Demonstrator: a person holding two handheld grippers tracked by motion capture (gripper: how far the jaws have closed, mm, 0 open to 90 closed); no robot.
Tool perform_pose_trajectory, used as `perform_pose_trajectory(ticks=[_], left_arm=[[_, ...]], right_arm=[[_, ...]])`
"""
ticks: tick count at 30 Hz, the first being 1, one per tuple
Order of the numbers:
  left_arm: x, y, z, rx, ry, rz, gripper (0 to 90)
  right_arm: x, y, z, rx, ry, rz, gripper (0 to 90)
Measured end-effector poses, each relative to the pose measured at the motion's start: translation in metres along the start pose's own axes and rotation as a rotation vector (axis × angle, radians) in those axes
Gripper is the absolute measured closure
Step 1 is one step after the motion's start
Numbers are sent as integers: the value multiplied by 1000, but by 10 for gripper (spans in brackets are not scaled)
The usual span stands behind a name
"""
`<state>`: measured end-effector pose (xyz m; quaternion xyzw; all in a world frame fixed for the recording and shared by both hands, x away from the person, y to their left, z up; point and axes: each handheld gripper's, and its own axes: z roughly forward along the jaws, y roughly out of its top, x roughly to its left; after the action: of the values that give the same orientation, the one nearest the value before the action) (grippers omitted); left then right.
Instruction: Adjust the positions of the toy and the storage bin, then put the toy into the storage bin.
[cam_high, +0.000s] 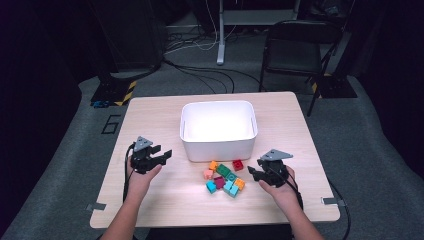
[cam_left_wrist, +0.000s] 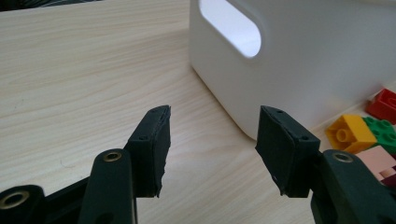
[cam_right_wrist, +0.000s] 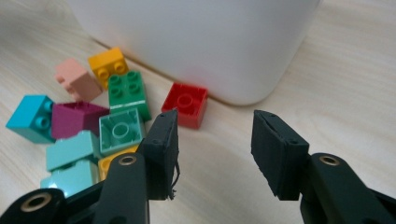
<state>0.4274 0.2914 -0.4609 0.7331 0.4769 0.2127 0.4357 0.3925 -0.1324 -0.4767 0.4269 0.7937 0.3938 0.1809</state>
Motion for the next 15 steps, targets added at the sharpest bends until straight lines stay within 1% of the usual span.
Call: perform_pose_trajectory(ticks=[1, 2, 3, 6, 8, 9, 10, 12, 13, 15], left_arm=[[0, 0, 0, 0, 0, 0, 443], [2, 0, 3, 11, 0, 1, 441], [3, 0, 4, 12, 2, -3, 440], [5, 0, 8, 16, 1, -11, 435], [6, 0, 9, 16, 3, -13, 430], [8, 0, 9, 14, 3, -21, 430], [8, 0, 9, 10, 6, -27, 429], [11, -1, 7, 12, 15, -30, 428], [11, -1, 7, 5, 19, -36, 429], [12, -2, 5, 1, 24, -36, 429]], right_arm=[[0, 0, 0, 0, 0, 0, 509], [0, -3, 4, 17, 16, -1, 502], [1, -5, 6, 19, 15, 2, 502], [2, -7, 10, 22, 9, -20, 504], [4, -8, 13, 21, 10, -6, 505], [4, -8, 14, 19, 12, -2, 506], [6, -8, 16, 19, 11, -2, 508], [10, -7, 19, 19, 2, -20, 519], [12, -6, 21, 18, -2, -23, 527], [16, -4, 24, 15, -4, -19, 528]])
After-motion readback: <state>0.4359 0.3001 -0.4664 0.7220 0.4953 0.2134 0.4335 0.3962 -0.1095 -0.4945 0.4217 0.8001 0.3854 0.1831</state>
